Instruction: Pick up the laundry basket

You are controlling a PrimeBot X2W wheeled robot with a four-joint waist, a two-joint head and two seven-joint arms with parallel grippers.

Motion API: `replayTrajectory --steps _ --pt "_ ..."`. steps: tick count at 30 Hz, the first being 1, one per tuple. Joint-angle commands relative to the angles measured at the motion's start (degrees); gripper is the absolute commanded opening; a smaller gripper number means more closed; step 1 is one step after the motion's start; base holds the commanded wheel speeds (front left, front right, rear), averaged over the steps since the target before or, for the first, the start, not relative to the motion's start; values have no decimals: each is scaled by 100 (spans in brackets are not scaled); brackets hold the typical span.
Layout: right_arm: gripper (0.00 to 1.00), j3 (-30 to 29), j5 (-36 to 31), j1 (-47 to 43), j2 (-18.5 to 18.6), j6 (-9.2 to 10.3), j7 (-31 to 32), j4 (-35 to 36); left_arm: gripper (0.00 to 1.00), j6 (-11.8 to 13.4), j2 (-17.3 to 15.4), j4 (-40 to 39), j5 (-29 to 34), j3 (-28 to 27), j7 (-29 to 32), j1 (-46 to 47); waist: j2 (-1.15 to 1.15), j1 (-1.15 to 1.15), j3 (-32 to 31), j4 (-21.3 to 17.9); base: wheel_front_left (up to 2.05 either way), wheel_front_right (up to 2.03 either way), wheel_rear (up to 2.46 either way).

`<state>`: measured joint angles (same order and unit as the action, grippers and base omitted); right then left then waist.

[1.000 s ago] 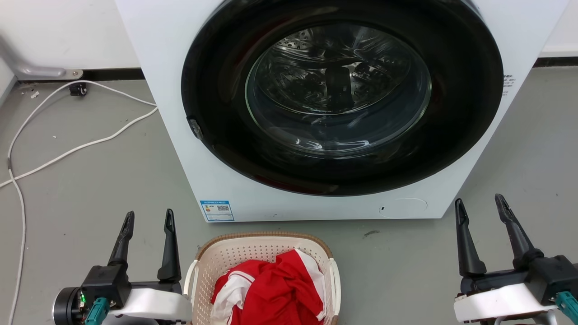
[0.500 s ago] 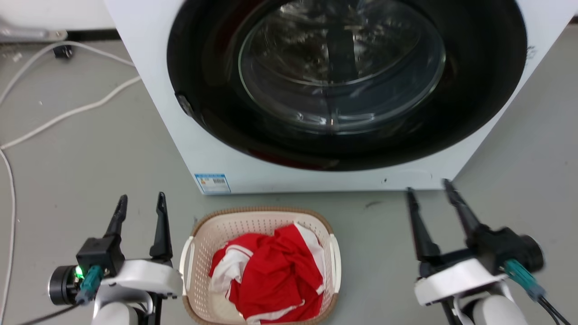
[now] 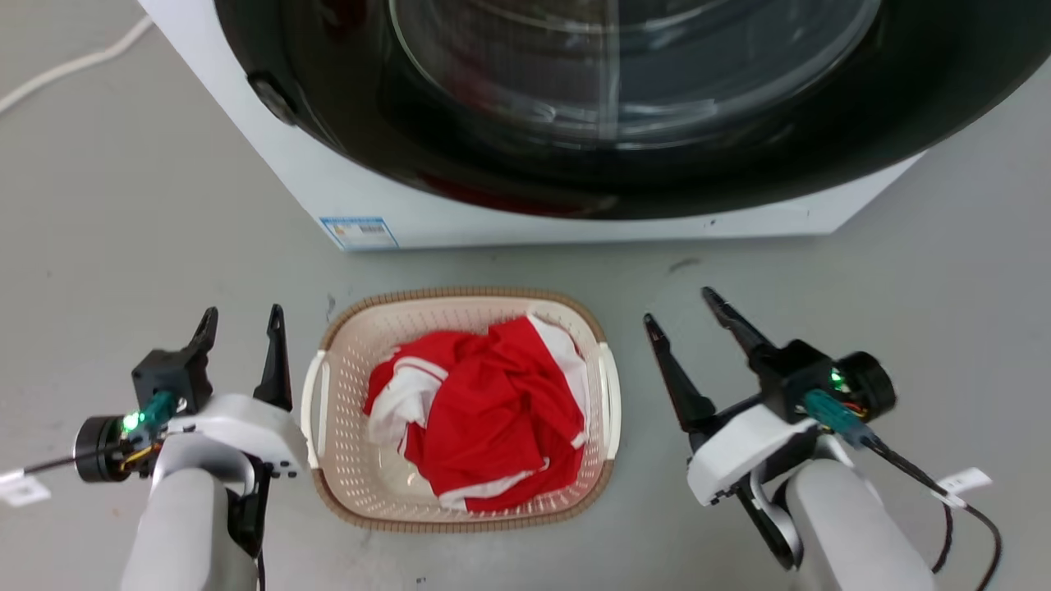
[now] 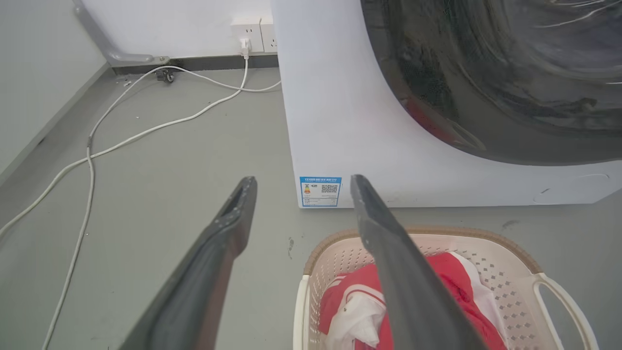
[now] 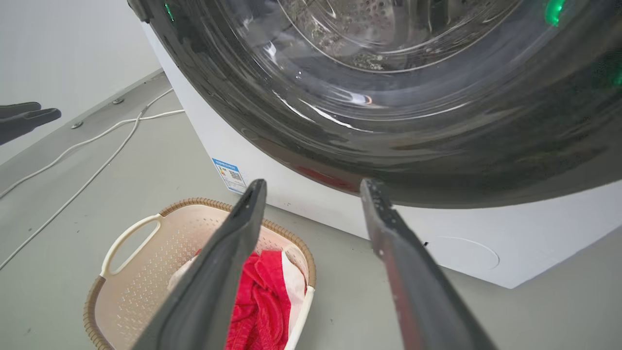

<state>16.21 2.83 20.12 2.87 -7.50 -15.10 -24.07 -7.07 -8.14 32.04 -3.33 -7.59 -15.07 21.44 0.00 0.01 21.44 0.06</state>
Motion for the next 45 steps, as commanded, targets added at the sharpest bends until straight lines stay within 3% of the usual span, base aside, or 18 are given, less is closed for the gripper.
replayTrajectory --steps 1,21,45 --pt "100 60 -48 195 2 3 -10 -145 100 -23 -41 135 5 33 -16 160 0 -1 288 -20 0 0 0" --pt "100 993 686 1820 10 3 -10 -2576 100 -39 -352 2318 -198 300 -16 1459 0 -1 1699 93 0 0 0" --pt "100 1904 1244 3013 3 3 -10 -4220 100 -36 -288 3369 -741 1080 -16 2542 0 -1 2839 370 0 0 0"
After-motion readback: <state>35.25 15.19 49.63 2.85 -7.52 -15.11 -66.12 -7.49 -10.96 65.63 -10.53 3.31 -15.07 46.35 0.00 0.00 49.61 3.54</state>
